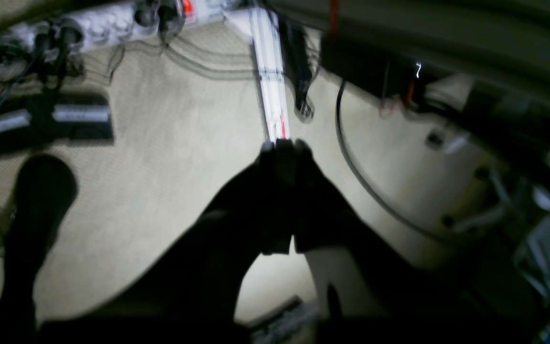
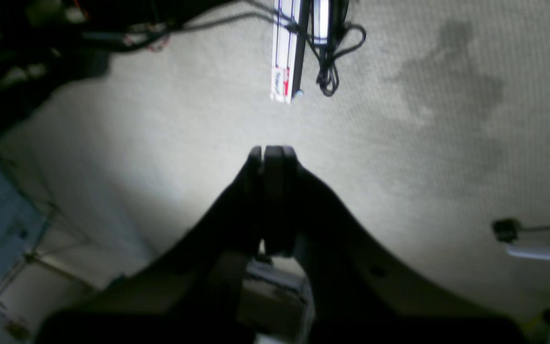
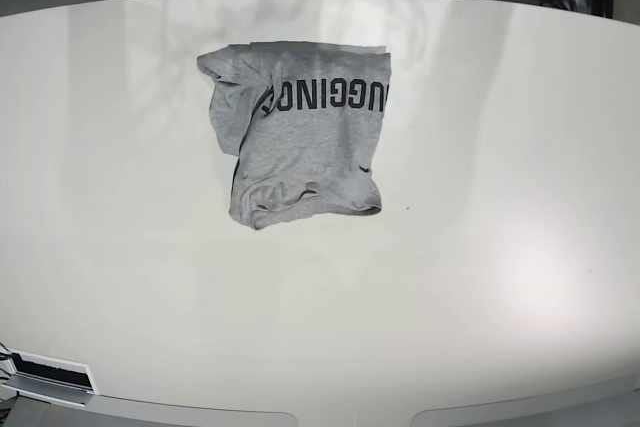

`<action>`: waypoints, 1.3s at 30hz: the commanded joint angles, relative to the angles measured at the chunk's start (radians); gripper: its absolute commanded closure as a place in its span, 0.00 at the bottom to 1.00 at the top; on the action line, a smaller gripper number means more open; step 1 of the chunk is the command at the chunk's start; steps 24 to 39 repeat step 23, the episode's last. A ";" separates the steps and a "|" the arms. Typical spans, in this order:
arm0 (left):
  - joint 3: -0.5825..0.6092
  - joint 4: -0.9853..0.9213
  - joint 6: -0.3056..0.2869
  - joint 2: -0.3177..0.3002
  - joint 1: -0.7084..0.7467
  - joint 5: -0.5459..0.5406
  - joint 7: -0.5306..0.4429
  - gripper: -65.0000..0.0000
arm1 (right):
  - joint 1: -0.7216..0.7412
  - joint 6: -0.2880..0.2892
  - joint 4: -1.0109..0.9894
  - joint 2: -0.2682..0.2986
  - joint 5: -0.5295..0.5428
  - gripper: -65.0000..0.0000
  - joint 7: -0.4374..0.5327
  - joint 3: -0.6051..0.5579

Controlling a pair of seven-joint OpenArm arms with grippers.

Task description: Layout the t-shirt on the table in an organized manner, then fold the t-shirt properly

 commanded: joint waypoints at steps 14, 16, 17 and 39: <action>0.037 -0.167 0.243 0.099 -0.148 0.021 -0.231 1.00 | 0.172 -0.161 0.002 -0.117 -0.152 1.00 0.022 -0.003; 0.089 -0.164 0.269 0.098 -0.169 -0.002 -0.230 1.00 | 0.178 -0.172 0.002 -0.117 -0.151 1.00 0.021 -0.003; 0.113 -0.162 0.275 0.098 -0.177 -0.009 -0.230 1.00 | 0.180 -0.176 0.002 -0.116 -0.151 1.00 0.021 -0.003; 0.153 -0.155 0.282 0.099 -0.176 -0.022 -0.248 1.00 | 0.186 -0.168 0.002 -0.115 -0.150 1.00 0.022 -0.003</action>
